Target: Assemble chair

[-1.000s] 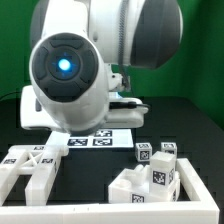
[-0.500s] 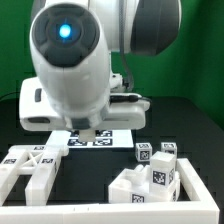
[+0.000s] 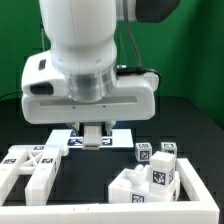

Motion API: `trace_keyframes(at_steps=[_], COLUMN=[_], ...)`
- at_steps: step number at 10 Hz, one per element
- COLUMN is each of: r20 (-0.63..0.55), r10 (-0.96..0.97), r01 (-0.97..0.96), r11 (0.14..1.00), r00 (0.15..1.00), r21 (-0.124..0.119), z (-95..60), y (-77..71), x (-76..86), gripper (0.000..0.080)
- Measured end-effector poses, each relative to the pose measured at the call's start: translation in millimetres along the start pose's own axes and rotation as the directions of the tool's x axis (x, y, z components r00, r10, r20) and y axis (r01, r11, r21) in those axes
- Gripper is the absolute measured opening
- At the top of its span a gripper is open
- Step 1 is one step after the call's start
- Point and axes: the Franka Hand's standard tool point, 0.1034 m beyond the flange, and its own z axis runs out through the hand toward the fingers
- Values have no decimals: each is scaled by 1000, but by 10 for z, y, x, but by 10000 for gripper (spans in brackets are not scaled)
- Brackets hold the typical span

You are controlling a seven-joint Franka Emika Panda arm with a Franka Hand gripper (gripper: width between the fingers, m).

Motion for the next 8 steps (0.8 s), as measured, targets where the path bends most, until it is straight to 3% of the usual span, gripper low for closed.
trace_keyframes(at_steps=[1, 3, 4, 8], r20=[-92, -177, -261, -515], r10=[31, 211, 219, 220], r01=[-30, -191, -190, -183], r11=[999, 974, 973, 975], r00=[995, 961, 940, 828], r21=[10, 124, 130, 123], z=[-33, -145, -244, -221], y=[-12, -147, -171, -189], x=[69, 37, 138, 204], gripper=[291, 291, 291, 291])
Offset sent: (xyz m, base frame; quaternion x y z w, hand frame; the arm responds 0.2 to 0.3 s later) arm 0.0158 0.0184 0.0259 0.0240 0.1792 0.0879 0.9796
